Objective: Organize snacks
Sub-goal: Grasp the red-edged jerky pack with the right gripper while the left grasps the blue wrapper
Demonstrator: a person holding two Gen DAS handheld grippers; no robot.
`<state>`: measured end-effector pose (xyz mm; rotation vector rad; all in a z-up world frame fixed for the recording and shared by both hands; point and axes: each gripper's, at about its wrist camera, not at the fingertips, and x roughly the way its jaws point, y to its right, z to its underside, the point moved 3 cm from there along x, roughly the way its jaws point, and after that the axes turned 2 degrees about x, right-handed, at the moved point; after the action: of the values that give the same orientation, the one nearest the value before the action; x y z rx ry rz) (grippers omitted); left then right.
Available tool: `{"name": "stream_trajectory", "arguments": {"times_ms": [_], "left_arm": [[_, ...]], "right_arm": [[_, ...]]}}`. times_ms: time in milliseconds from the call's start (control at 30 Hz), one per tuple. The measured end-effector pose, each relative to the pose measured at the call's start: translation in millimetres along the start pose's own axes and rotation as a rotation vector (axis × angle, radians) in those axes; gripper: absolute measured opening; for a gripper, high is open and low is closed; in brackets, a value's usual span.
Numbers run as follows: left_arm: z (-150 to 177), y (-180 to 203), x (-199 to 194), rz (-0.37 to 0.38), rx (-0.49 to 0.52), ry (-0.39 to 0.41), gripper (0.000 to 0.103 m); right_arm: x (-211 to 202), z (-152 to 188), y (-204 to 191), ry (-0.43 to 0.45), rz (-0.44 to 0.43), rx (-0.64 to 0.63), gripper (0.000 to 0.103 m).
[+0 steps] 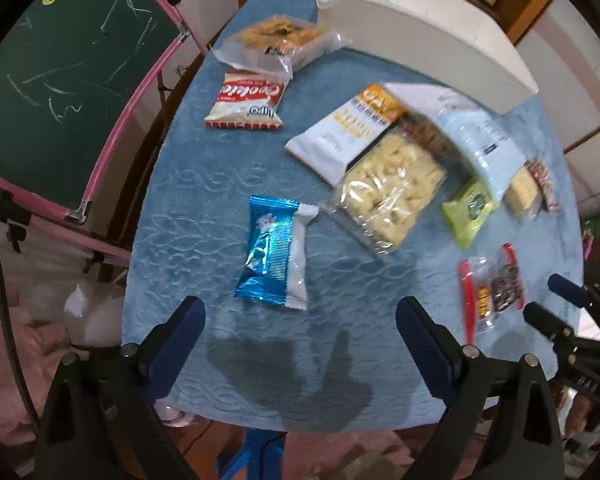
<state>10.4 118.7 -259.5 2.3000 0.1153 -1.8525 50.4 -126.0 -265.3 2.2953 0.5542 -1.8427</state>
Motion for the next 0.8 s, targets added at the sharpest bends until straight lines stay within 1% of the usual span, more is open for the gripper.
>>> {"name": "stream_trajectory", "arguments": {"times_ms": [67, 167, 200, 267, 300, 433, 500, 600, 733, 800], "left_arm": [[-1.3, -2.6, 8.3, -0.021, 0.020, -0.011, 0.095], [-4.1, -8.5, 20.3, -0.077, 0.043, -0.024, 0.094], [-5.2, -10.4, 23.5, -0.083, 0.044, -0.029, 0.090], [-7.2, -14.8, 31.5, -0.074, 0.038, -0.052, 0.084], [-8.3, -16.3, 34.1, -0.071, 0.033, -0.060, 0.083], [-13.5, -23.3, 44.7, -0.062, 0.020, -0.082, 0.083], [-16.0, -25.8, 49.5, -0.061, 0.014, -0.091, 0.083], [-19.4, -28.9, 57.0, -0.056, 0.003, -0.108, 0.083], [-23.8, -33.4, 66.6, -0.061, -0.017, -0.131, 0.083], [-24.5, -36.9, 70.9, -0.057, -0.034, -0.143, 0.080]], "right_arm": [[10.4, 1.0, 3.5, -0.027, -0.006, 0.020, 0.070], [23.7, 2.1, 4.6, -0.058, -0.012, 0.030, 0.070], [26.7, 1.7, 4.2, -0.064, -0.010, 0.028, 0.070], [35.4, 2.4, 3.0, -0.080, 0.002, 0.015, 0.070], [39.1, 2.6, 2.7, -0.088, 0.008, 0.013, 0.070], [53.5, 2.3, 0.7, -0.120, 0.006, 0.017, 0.070], [55.7, 1.0, -2.6, -0.115, 0.017, 0.001, 0.070], [60.2, -0.7, -10.7, -0.117, 0.037, -0.026, 0.075], [63.8, 1.0, -20.3, -0.117, 0.072, -0.065, 0.075], [64.3, 1.9, -21.3, -0.116, 0.072, -0.065, 0.074]]}}
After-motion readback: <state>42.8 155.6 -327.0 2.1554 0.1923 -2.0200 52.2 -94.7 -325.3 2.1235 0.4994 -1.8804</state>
